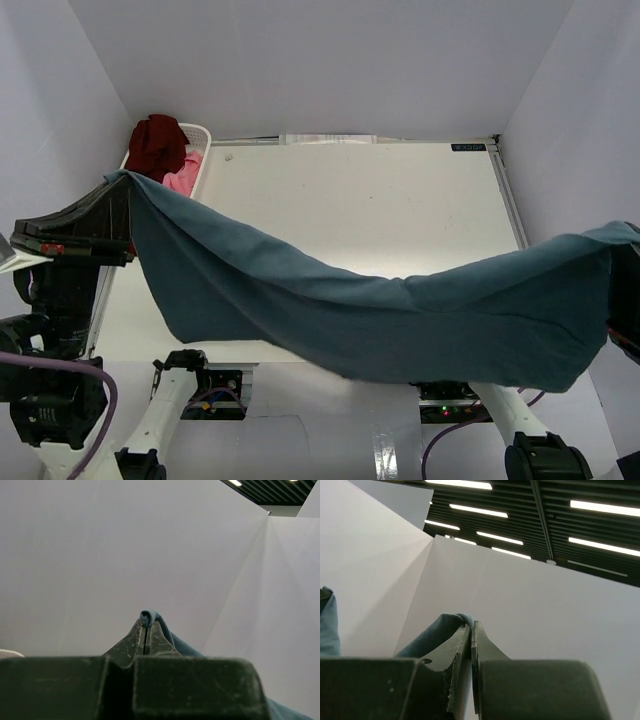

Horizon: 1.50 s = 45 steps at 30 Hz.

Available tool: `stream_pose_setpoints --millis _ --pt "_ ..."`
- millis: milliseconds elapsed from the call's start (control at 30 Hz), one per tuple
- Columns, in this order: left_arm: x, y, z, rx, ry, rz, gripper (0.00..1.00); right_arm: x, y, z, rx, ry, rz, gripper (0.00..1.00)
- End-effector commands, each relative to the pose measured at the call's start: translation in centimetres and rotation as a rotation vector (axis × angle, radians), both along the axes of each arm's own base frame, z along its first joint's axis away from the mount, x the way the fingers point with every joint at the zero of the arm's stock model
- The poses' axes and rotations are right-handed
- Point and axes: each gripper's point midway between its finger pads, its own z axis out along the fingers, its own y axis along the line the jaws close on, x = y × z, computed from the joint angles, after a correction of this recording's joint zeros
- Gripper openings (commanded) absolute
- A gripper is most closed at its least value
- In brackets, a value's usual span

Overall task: Fold and stack the t-shirts
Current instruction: Flatten out the tshirt

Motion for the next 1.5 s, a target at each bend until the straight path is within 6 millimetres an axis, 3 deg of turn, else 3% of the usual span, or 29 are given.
stream_pose_setpoints --millis 0,33,67,100,133,233,267,367,400,433,467,533,633,667,733,767,867,933,967,1033,1100,1200,1300,1333,1467 --pt "6.4 0.7 -3.6 0.001 0.157 0.053 0.00 10.8 -1.0 -2.1 0.071 0.257 -0.061 0.08" --pt "8.0 0.6 -4.5 0.002 0.179 0.051 0.00 14.7 -1.3 -4.5 0.082 0.354 -0.084 0.08" --pt "9.4 0.4 -5.8 0.006 0.211 0.045 0.00 16.3 -1.4 -5.7 0.087 0.396 -0.094 0.08" --pt "12.1 0.2 -9.0 0.007 0.291 0.040 0.00 18.0 -1.6 -6.8 0.095 0.427 -0.103 0.08" --pt "13.1 0.1 -9.6 0.007 0.289 0.035 0.00 21.2 -1.8 -9.7 0.104 0.515 -0.126 0.08" --pt "17.3 0.0 -14.6 0.014 0.403 0.040 0.00 26.4 -2.0 -14.1 0.103 0.658 -0.157 0.08" --pt "18.5 0.0 -15.9 0.017 0.435 0.045 0.00 29.6 -2.0 -17.2 0.094 0.756 -0.167 0.08" --pt "22.7 0.3 -20.8 0.028 0.544 0.073 0.00 34.7 -1.4 -23.6 0.074 0.931 -0.155 0.08" --pt "23.7 0.3 -21.5 0.024 0.554 0.079 0.00 35.6 -1.1 -24.3 0.071 0.933 -0.137 0.08" --pt "25.3 0.3 -23.7 0.021 0.602 0.079 0.00 36.3 -0.9 -25.3 0.074 0.948 -0.124 0.08" --pt "26.1 0.2 -24.5 0.020 0.612 0.076 0.00 37.5 -0.8 -27.9 0.077 1.004 -0.121 0.08" --pt "28.2 0.2 -26.5 0.020 0.650 0.080 0.00 38.6 -0.7 -29.3 0.082 1.018 -0.117 0.08" --pt "30.1 0.3 -28.0 0.018 0.671 0.090 0.00 41.4 -0.5 -33.5 0.073 1.121 -0.117 0.08" --pt "31.1 0.3 -29.5 0.021 0.702 0.099 0.00 42.0 -0.4 -34.2 0.076 1.134 -0.115 0.08" --pt "32.5 0.7 -30.1 0.021 0.688 0.120 0.00 43.2 -0.2 -36.3 0.082 1.173 -0.106 0.08" --pt "33.7 0.8 -31.9 0.026 0.728 0.132 0.00 44.6 -0.1 -37.6 0.086 1.193 -0.103 0.08" --pt "35.5 1.0 -33.8 0.034 0.748 0.146 0.00 47.1 0.1 -40.5 0.080 1.228 -0.095 0.08" --pt "37.0 0.9 -36.6 0.039 0.789 0.146 0.00 48.3 0.2 -41.9 0.073 1.248 -0.091 0.08" --pt "37.6 1.0 -37.5 0.042 0.807 0.148 0.00 49.3 0.3 -43.9 0.067 1.290 -0.092 0.08" --pt "39.3 0.8 -39.9 0.059 0.840 0.148 0.00 50.8 0.6 -45.8 0.063 1.312 -0.077 0.08" --pt "40.9 0.9 -41.9 0.078 0.855 0.152 0.00 51.9 1.0 -46.7 0.058 1.314 -0.058 0.08" --pt "43.5 1.6 -43.3 0.108 0.854 0.197 0.00 53.6 1.1 -48.6 0.048 1.343 -0.057 0.08" --pt "45.6 1.9 -43.8 0.126 0.846 0.218 0.00 55.5 0.9 -49.6 0.045 1.356 -0.079 0.08" --pt "47.2 2.0 -43.9 0.141 0.837 0.220 0.00 56.0 0.7 -50.7 0.037 1.382 -0.094 0.08" --pt "50.9 1.9 -43.9 0.130 0.805 0.212 0.00 58.1 0.3 -50.3 0.038 1.362 -0.120 0.08"
